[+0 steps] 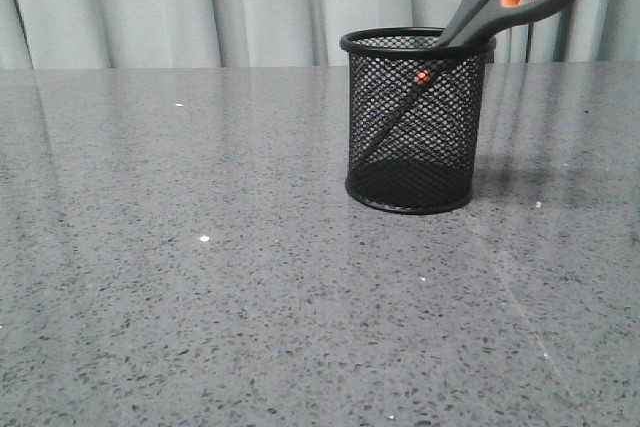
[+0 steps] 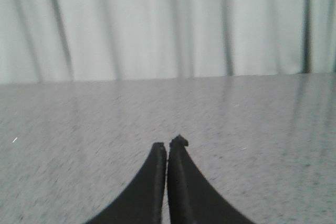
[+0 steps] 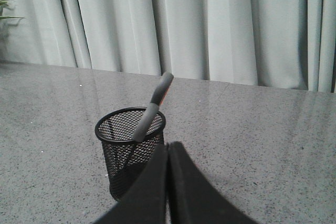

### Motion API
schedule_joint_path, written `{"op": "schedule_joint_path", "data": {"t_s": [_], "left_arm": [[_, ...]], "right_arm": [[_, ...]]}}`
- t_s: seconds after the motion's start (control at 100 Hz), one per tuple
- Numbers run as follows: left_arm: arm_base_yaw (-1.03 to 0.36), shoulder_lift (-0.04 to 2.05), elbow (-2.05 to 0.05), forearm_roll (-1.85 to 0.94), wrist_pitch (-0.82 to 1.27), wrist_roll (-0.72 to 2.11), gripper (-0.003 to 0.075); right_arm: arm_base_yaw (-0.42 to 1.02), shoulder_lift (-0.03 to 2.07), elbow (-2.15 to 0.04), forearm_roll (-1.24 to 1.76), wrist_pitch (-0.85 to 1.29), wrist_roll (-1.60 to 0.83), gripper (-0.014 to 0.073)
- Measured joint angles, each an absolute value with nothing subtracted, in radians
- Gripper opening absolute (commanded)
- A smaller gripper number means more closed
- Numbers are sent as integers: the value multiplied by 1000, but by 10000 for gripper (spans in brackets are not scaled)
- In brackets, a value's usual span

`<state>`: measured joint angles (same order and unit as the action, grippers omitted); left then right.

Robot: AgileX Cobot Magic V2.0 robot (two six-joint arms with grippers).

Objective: Put scissors into bucket

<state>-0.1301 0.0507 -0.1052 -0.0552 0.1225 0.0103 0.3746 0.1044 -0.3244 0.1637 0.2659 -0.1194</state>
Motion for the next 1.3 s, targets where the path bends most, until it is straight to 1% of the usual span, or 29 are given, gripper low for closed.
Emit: {"op": "schedule_joint_path", "data": {"t_s": [0.11, 0.22, 1.19, 1.3], "left_arm": [[-21, 5, -19, -45, 123, -61, -20], [10, -3, 0, -38, 104, -79, -20], [10, -3, 0, -62, 103, -83, -20], [10, -3, 0, -62, 103, -83, -20]], "right_arm": [[375, 104, -324, 164, 266, -119, -66], [375, 104, -324, 165, 266, -119, -66], [375, 104, -324, 165, 268, -119, -66], [372, 104, -312, 127, 259, -119, -66]]}}
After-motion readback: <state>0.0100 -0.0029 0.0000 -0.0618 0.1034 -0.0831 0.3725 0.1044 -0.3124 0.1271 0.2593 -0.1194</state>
